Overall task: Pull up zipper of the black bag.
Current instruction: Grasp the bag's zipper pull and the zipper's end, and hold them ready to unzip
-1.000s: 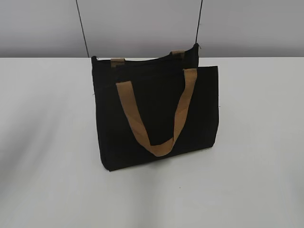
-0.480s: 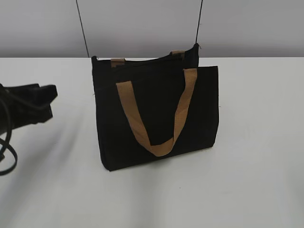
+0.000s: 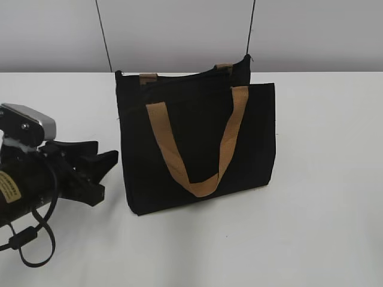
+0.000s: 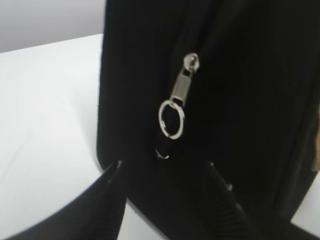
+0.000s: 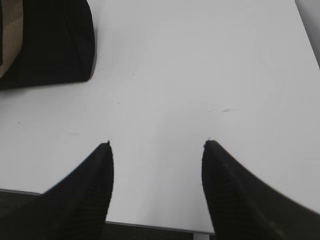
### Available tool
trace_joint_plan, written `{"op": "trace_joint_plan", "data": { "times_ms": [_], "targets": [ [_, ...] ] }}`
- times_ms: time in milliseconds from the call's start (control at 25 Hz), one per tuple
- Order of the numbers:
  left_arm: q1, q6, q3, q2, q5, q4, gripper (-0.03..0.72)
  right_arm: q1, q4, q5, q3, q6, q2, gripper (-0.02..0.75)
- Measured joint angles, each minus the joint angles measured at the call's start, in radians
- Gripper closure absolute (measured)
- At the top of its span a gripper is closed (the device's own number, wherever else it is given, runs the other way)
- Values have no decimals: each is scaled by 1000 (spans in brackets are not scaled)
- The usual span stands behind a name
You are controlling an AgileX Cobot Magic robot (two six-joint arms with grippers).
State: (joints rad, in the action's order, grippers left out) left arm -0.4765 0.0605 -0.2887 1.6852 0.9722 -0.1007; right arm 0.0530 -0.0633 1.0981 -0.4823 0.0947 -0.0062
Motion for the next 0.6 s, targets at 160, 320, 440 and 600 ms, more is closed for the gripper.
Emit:
{"op": "trace_joint_plan", "data": {
  "times_ms": [160,320,440,600],
  "targets": [
    [0,0,-26,73,9,-50,232,0,0,0,0,0,0,296],
    [0,-1,-69,130,10,-65,219,0,0,0,0,0,0,296],
    [0,-1,-100,168,12,-75,241,0,0,0,0,0,0,296],
    [0,-1,-134,216,16,-76,295,0,0,0,0,0,0,296]
  ]
}}
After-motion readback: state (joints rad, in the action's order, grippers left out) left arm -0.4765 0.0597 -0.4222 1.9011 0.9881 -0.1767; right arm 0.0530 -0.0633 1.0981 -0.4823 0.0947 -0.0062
